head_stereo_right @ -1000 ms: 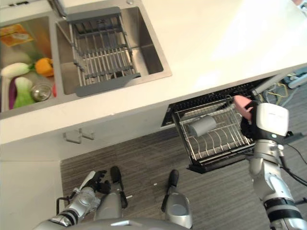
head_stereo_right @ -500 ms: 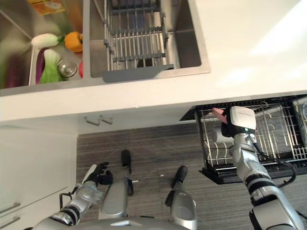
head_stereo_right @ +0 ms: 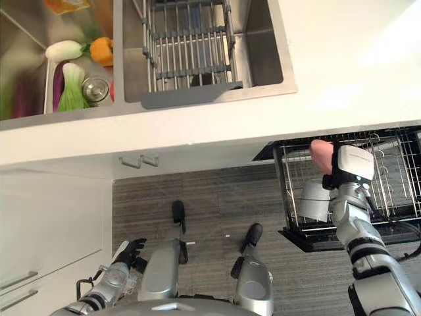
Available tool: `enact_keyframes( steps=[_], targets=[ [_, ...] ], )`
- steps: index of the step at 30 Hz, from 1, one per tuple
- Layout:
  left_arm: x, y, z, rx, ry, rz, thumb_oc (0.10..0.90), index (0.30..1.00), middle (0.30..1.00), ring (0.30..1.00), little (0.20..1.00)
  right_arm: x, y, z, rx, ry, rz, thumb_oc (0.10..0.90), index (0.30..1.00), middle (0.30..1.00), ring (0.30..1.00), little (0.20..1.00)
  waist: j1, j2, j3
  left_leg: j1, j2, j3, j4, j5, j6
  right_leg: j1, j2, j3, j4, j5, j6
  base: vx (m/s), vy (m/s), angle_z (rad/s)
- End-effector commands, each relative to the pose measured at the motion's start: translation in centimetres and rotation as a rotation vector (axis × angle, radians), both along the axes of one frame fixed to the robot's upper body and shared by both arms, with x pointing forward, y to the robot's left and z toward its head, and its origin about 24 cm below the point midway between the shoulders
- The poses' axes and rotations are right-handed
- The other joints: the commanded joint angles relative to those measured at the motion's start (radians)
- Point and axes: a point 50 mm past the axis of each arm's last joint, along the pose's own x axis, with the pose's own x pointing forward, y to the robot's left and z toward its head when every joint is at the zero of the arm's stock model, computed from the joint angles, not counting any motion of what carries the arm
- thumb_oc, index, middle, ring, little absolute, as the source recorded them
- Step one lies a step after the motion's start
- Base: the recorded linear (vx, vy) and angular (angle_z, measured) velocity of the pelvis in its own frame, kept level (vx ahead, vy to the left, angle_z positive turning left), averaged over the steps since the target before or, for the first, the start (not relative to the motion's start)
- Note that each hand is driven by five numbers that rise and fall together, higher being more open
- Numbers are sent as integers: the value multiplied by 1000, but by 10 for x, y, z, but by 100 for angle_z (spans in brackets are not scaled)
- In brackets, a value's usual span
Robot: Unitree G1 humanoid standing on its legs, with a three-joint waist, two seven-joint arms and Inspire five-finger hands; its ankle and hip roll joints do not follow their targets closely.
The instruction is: Place the dishes in the dishwasher.
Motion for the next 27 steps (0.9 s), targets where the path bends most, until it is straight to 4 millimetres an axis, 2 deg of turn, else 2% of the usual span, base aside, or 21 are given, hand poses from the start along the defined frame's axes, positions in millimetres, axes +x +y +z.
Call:
enact_keyframes(
  steps=[1, 5, 9, 10, 11, 13, 14, 15, 16, 17, 20, 22, 24, 27],
  targets=[
    [-14, -12, -9, -21, 59, -3, 800, 900, 900, 900, 900, -6, -25, 72, -33, -407, -105, 800, 900, 900, 900, 900, -28, -17, -46, 32, -13, 30, 20, -109, 9, -64, -45, 105, 55, -38, 55, 0, 0, 0],
    [-7, -11, -6, -27, 35, 16, 800, 900, 900, 900, 900, -36, -48, 87, 73, -655, -264, 800, 900, 900, 900, 900, -55, -25, -56, 61, -7, 44, 24, -128, 12, -49, -40, 118, 59, -51, 53, 8, -12, -10],
    [0, -8, -2, -29, 5, 31, 800, 900, 900, 900, 900, -80, -80, 70, 160, -760, -490, 800, 900, 900, 900, 900, -77, -32, -66, 82, -5, 53, 27, -139, 13, -41, -35, 126, 68, -60, 53, 20, -15, -8],
    [1, -7, -1, -32, 1, 45, 800, 900, 900, 900, 900, -104, -88, 53, 188, -757, -598, 800, 900, 900, 900, 900, -86, -35, -70, 91, -3, 56, 29, -144, 13, -37, -35, 129, 71, -64, 51, -12, -14, -15],
    [1, -7, -1, -31, 1, 43, 800, 900, 900, 900, 900, -105, -89, 52, 189, -758, -600, 800, 900, 900, 900, 900, -84, -36, -70, 88, -3, 56, 30, -139, 15, -39, -36, 129, 71, -60, 49, -9, -12, -14],
    [0, -8, -2, -42, 3, 53, 800, 900, 900, 900, 900, -128, -93, 25, 248, -736, -719, 800, 900, 900, 900, 900, -93, -35, -73, 97, 0, 57, 30, -146, 14, -32, -33, 130, 75, -69, 49, 18, -10, -11],
    [2, -12, -2, -51, 1, 51, 800, 900, 900, 900, 900, -144, -91, -3, 346, -761, -845, 800, 900, 900, 900, 900, -97, -31, -73, 100, 0, 57, 33, -148, 14, -30, -31, 131, 79, -74, 47, 5, -12, -11],
    [2, -12, -2, -50, 0, 50, 800, 900, 900, 900, 900, -144, -92, -3, 348, -764, -845, 714, 771, 771, 771, 771, -97, -32, -72, 96, 0, 57, 34, -143, 16, -33, -31, 130, 80, -70, 45, -20, -12, -11],
    [1, -13, -3, -55, 6, 48, 800, 900, 900, 900, 900, -154, -89, -20, 402, -767, -924, 507, 460, 460, 460, 460, -98, -28, -72, 97, 0, 55, 34, -143, 15, -30, -31, 129, 80, -73, 44, -24, -2, -10],
    [1, -15, -3, -56, 10, 47, 800, 900, 900, 900, 900, -156, -85, -32, 458, -768, -961, 400, 300, 300, 300, 300, -98, -25, -73, 98, 0, 53, 34, -142, 14, -29, -31, 128, 81, -74, 44, -3, -3, -11],
    [-1, -19, -6, -62, 34, 43, 800, 900, 900, 900, 900, -157, -59, -80, 696, -714, -1077, 400, 300, 300, 300, 300, -92, -15, -81, 102, 0, 47, 30, -139, 13, -22, -28, 123, 80, -78, 41, 3, -5, -7],
    [-1, -20, -7, -62, 43, 38, 800, 900, 900, 900, 900, -145, -44, -99, 830, -661, -1082, 400, 300, 300, 300, 300, -83, -7, -84, 106, -1, 44, 27, -135, 12, -16, -28, 118, 77, -79, 40, 2, -1, -2],
    [0, -21, -7, -60, 48, 40, 800, 900, 900, 900, 900, -128, -26, -111, 952, -595, -1018, 400, 300, 300, 300, 300, -76, 0, -85, 107, -4, 40, 23, -132, 11, -11, -28, 114, 76, -80, 40, -3, 4, 2],
    [-2, -20, -7, -57, 50, 40, 800, 900, 900, 900, 900, -111, -12, -114, 981, -496, -905, 400, 300, 300, 300, 300, -68, 8, -84, 108, -8, 35, 21, -129, 10, -6, -30, 108, 75, -80, 39, -7, 7, 6]
  ],
)
